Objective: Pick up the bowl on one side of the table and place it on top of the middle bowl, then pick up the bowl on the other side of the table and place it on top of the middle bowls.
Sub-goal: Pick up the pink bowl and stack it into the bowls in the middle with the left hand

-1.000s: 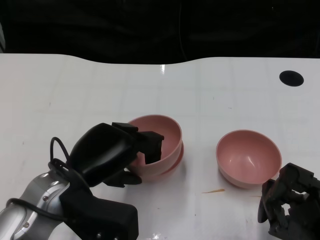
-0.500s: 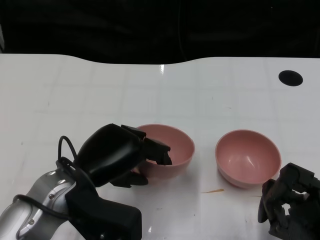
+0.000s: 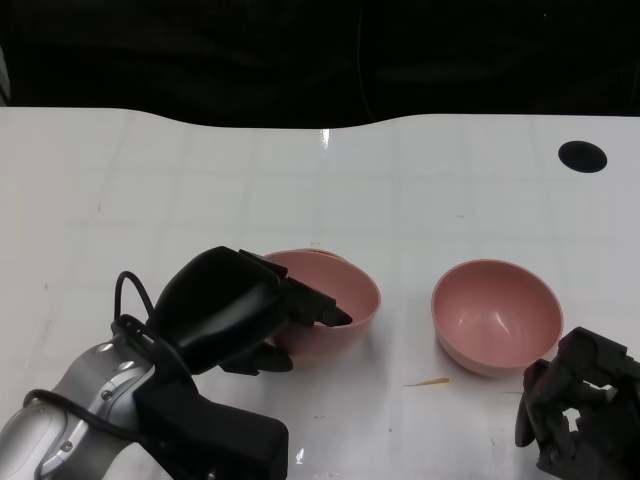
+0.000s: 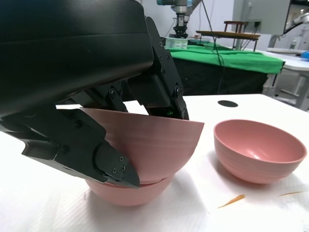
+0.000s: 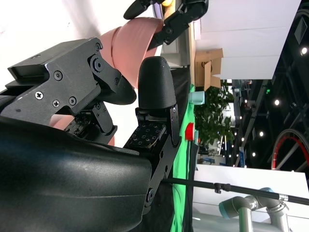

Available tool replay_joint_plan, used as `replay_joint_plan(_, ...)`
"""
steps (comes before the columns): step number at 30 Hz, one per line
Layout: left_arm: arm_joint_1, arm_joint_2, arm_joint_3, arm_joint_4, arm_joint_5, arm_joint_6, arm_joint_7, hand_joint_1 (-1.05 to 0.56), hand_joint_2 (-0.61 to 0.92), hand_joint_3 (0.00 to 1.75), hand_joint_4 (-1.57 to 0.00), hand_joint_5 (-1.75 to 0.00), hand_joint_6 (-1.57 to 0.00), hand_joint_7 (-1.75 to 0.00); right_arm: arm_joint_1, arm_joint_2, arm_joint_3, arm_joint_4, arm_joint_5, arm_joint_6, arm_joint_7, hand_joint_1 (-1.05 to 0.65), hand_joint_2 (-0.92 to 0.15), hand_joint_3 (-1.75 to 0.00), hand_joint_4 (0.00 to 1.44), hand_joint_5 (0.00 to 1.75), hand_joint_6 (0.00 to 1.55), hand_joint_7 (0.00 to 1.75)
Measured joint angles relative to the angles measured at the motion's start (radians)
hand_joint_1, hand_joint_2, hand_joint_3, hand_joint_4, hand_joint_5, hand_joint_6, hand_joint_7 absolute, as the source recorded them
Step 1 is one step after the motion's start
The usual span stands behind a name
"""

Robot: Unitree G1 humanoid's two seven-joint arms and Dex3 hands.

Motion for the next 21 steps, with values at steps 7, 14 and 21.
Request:
replay_joint_plan(7, 0.003, 0.000, 0.000, -0.007, 0.015, 0.005, 0.006, -0.29, 0.92, 0.06, -0.78, -0.07, -0.93, -0.01, -0.002, 0.002, -0.002, 0.003, -0.001, -0.008, 0.000, -0.02, -0.61, -1.11, 0.93, 1.69, 0.86, 1.45)
replay_joint_plan(14, 0.006, 0.000, 0.000, -0.014, 0.023, 0.013, 0.008, -0.30, 0.92, 0.04, -0.79, -0.05, -0.93, -0.01, -0.002, 0.005, -0.002, 0.004, -0.003, -0.010, -0.002, -0.02, -0.62, -1.10, 0.92, 1.70, 0.85, 1.45)
replay_joint_plan(21, 0.016, 0.000, 0.000, -0.038, 0.037, 0.041, 0.009, -0.30, 0.92, 0.03, -0.80, -0.03, -0.93, 0.00, 0.003, 0.005, -0.003, 0.003, -0.005, -0.010, -0.009, -0.03, -0.62, -1.11, 0.93, 1.70, 0.85, 1.46)
